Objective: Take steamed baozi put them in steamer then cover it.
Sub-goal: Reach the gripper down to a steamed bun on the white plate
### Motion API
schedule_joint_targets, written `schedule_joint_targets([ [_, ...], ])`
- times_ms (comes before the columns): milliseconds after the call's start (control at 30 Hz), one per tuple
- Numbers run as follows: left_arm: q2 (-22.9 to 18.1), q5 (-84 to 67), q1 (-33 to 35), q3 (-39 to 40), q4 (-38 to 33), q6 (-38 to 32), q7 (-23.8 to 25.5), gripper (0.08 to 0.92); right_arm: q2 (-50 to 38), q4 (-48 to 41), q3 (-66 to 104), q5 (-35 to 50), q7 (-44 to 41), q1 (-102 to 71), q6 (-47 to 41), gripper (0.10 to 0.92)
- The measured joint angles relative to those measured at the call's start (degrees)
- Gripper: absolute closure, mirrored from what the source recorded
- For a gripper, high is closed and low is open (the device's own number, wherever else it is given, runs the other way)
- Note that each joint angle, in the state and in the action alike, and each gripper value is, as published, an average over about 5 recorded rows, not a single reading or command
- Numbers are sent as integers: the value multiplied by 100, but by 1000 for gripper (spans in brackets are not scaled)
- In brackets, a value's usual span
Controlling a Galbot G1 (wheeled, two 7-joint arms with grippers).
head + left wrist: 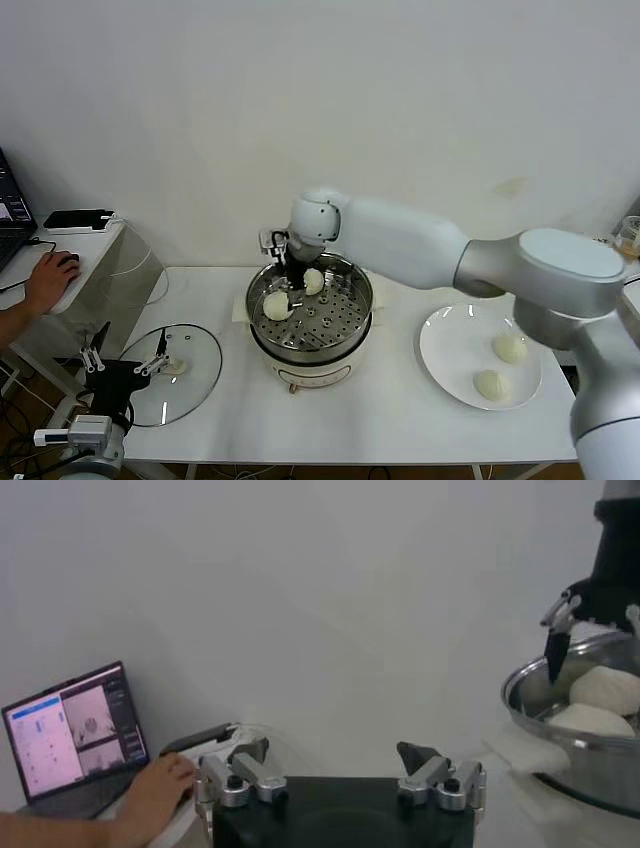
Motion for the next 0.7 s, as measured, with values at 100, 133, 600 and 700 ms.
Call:
schedule_joint_targets([
  [100,19,0,13,3,-24,2,1,177,-452,334,-44,-104,-181,180,136,203],
  [133,27,0,20,3,-32,2,2,177,-627,451,-52,-152,-245,227,187,203],
  [600,78,68,4,152,-15,7,4,177,-3474,2027,290,-1257,-920,-30,912,203],
  [700,65,95,30,172,-13,4,3,177,-3998,2217,645,-1566,-982,-492,1075,203],
])
